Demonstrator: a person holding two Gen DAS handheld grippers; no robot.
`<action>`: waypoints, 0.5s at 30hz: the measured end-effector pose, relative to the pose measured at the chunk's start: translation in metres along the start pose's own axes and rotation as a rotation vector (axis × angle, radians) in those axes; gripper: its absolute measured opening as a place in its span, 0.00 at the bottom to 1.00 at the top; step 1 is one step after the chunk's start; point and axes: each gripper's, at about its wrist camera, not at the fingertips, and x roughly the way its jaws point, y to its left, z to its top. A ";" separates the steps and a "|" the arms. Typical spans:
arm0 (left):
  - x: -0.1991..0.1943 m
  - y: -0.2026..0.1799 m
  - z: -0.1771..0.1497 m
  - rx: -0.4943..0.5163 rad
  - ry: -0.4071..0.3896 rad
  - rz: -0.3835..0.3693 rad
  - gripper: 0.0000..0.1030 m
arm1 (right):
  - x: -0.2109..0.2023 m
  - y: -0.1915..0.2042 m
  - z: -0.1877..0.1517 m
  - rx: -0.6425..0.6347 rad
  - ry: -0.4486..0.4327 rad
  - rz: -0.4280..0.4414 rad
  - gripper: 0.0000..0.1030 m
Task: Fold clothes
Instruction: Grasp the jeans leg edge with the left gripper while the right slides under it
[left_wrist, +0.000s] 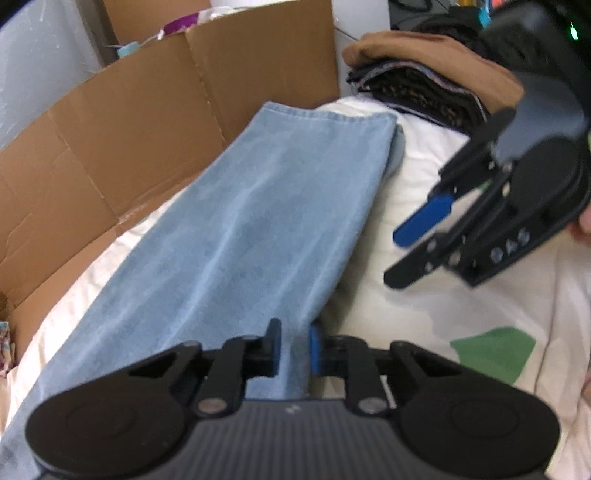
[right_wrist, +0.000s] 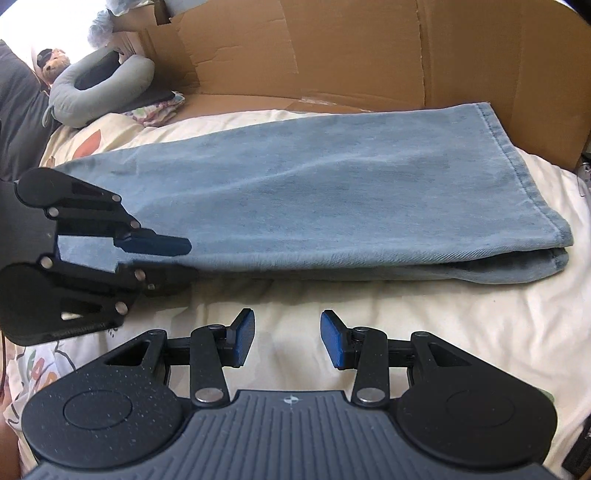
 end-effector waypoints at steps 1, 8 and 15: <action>-0.004 0.001 0.001 -0.004 -0.007 0.000 0.08 | 0.001 0.001 0.001 0.000 -0.003 0.004 0.45; -0.014 0.017 0.009 -0.079 -0.043 -0.005 0.04 | 0.009 0.001 0.010 0.016 -0.032 0.020 0.45; -0.015 0.025 0.011 -0.122 -0.050 -0.041 0.03 | 0.016 -0.002 0.032 0.033 -0.087 0.005 0.45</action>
